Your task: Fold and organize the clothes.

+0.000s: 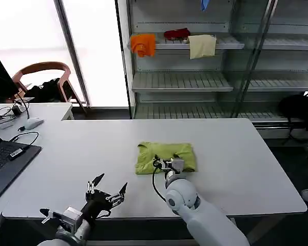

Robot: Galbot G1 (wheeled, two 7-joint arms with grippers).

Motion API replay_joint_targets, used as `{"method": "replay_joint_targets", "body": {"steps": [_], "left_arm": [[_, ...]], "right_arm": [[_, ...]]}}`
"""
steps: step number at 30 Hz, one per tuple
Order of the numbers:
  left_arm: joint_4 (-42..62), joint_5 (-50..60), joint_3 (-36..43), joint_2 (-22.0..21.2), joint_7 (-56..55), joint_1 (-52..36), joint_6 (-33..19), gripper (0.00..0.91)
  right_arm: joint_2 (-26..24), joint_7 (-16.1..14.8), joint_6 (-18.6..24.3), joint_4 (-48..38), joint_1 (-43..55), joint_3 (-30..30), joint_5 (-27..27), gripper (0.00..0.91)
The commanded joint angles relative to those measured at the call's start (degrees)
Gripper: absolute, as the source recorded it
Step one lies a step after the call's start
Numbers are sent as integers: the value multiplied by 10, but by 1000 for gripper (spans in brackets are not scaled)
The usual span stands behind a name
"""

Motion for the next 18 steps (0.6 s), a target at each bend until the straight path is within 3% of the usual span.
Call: {"method": "replay_joint_targets", "body": {"steps": [1, 7, 18], "left_arm": [[-3, 1, 3, 4, 1, -5, 8, 907], [0, 2, 2, 4, 1, -6, 7, 907], [7, 10, 5, 2, 4, -8, 4, 907]], "right_arm": [[5, -10, -35, -46, 4, -5, 3, 907], [4, -15, -34, -23, 6, -2, -7, 907], [-19, 22, -34, 88, 39, 2, 10, 907]]}}
